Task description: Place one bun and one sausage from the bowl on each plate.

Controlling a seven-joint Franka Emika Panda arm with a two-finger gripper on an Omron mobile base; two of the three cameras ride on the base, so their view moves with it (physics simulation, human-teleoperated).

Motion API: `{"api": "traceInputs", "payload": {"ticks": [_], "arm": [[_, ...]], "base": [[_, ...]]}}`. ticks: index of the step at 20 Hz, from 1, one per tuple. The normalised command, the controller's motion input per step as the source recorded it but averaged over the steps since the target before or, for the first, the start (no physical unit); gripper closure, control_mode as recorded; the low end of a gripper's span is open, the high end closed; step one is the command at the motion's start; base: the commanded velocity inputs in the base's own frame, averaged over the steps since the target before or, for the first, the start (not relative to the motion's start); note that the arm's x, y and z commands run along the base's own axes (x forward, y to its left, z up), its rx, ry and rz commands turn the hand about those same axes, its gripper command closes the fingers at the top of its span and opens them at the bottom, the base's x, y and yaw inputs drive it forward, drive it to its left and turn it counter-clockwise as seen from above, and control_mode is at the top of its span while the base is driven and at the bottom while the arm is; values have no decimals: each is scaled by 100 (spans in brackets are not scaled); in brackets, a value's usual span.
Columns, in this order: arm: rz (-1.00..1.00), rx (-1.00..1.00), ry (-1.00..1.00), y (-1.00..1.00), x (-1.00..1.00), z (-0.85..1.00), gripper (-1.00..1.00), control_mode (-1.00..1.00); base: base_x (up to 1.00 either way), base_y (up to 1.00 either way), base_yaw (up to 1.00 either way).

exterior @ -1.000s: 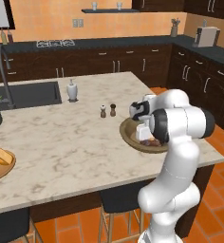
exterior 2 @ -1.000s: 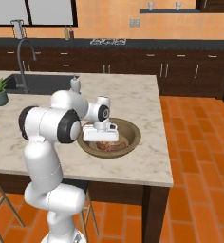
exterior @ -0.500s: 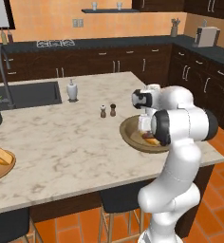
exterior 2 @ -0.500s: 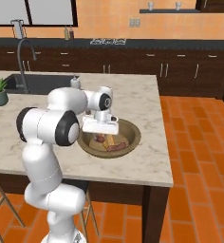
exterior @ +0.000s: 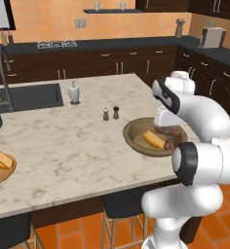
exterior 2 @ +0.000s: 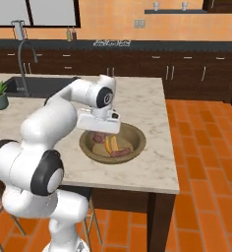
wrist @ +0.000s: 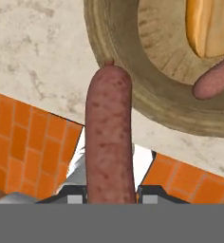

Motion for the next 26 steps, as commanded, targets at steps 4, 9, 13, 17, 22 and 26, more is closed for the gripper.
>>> {"api": "traceInputs", "payload": {"ticks": [4, 9, 13, 17, 22, 26], "arm": [[-11, 0, -37, 39, -100, 72, 100, -100], [-2, -6, -31, 47, -100, 46, 100, -100], [1, -6, -28, 18, -100, 19, 100, -100], [9, -3, -12, 3, -88, 0, 100, -100], [10, -22, -4, 19, -45, -1, 100, -100], [6, -4, 0, 0, -7, -8, 100, -100]], "base": [[0, 0, 0], [0, 0, 0], [0, 0, 0], [0, 0, 0], [0, 0, 0], [0, 0, 0]]}}
